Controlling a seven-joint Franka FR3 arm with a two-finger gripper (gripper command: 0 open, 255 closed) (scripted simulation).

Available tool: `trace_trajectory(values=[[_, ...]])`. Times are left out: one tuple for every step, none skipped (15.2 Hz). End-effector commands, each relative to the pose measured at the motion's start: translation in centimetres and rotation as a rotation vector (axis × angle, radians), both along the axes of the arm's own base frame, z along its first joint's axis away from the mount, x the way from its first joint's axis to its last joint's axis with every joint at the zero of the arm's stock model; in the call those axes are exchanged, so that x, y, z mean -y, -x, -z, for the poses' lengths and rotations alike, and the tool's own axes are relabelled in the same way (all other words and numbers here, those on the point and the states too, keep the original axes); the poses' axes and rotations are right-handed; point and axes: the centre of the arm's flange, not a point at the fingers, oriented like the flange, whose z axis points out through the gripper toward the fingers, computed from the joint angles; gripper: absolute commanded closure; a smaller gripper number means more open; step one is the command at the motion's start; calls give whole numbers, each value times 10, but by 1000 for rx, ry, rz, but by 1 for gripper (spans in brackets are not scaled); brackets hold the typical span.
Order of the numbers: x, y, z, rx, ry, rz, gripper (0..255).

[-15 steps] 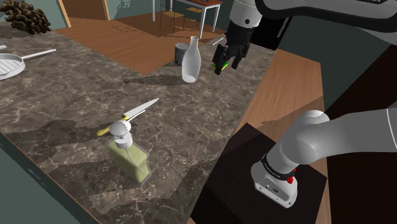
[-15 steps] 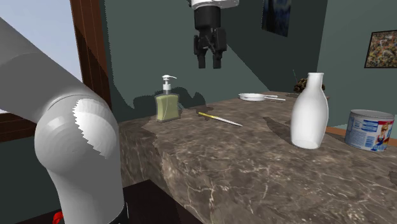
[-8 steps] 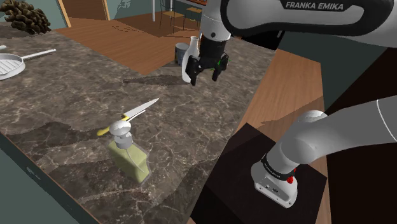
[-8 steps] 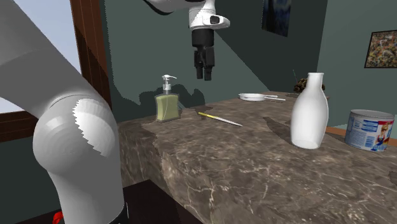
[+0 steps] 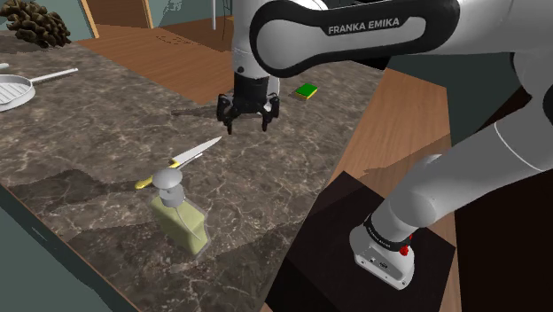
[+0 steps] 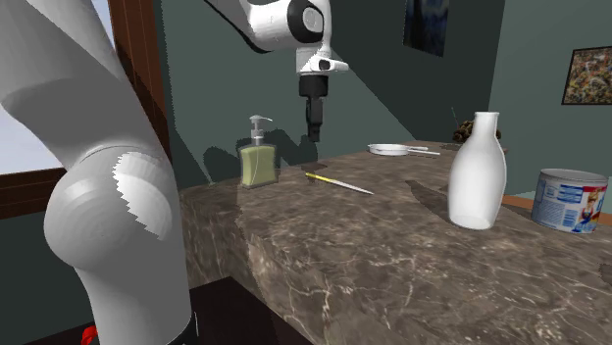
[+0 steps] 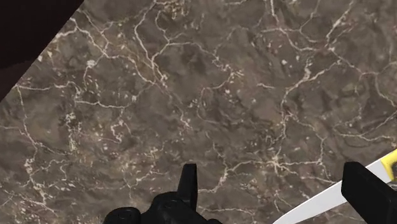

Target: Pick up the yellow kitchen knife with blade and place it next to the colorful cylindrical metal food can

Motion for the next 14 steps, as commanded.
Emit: trace_trajectory(values=[[-17,-14,14,-7,-4,56,0],[-25,-22,20,-10,-5,81,0],[-34,-31,27,-14,-7,106,0],[-42,-39,33,-17,-8,132,0],[-49,-48,39,-20,-9,157,0],[-57,-57,46,-24,-10,182,0],[-65,-66,52,-27,-12,208,0],[-72,-75,59,-31,-13,233,0],[-79,-84,65,-34,-14,258,0],[-86,-94,72,-37,-16,284,0],[-92,-104,78,-41,-17,309,0],[-98,-113,85,-44,-18,334,0],[-104,-123,91,-48,-20,360,0],[-110,-133,98,-51,-21,385,0]])
